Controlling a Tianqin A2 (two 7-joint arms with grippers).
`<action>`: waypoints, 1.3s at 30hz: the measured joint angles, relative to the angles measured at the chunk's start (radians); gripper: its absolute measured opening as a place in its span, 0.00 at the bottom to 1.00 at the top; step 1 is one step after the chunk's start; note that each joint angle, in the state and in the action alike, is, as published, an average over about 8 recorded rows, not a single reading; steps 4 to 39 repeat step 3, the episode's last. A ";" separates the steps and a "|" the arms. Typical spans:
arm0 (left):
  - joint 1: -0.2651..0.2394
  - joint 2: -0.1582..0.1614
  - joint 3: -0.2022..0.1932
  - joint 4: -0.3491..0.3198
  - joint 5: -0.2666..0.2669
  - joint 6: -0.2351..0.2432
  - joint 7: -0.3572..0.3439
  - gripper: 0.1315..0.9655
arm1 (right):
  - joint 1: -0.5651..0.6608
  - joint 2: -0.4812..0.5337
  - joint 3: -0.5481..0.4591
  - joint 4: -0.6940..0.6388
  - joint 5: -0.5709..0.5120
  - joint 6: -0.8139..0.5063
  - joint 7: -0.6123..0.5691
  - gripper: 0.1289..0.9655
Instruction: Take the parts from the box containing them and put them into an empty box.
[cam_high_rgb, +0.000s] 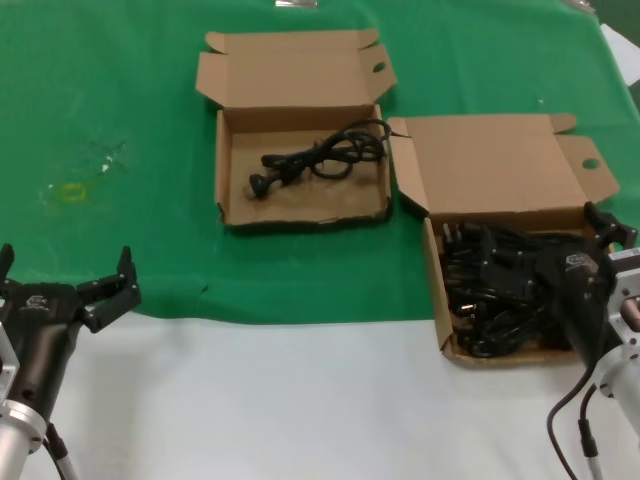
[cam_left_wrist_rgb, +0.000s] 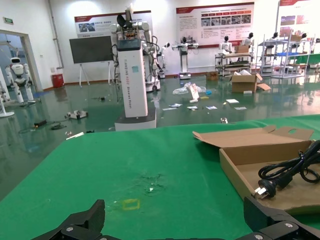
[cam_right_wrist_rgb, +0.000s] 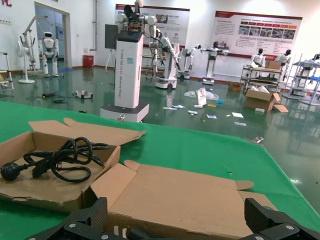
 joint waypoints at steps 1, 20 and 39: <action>0.000 0.000 0.000 0.000 0.000 0.000 0.000 1.00 | 0.000 0.000 0.000 0.000 0.000 0.000 0.000 1.00; 0.000 0.000 0.000 0.000 0.000 0.000 0.000 1.00 | 0.000 0.000 0.000 0.000 0.000 0.000 0.000 1.00; 0.000 0.000 0.000 0.000 0.000 0.000 0.000 1.00 | 0.000 0.000 0.000 0.000 0.000 0.000 0.000 1.00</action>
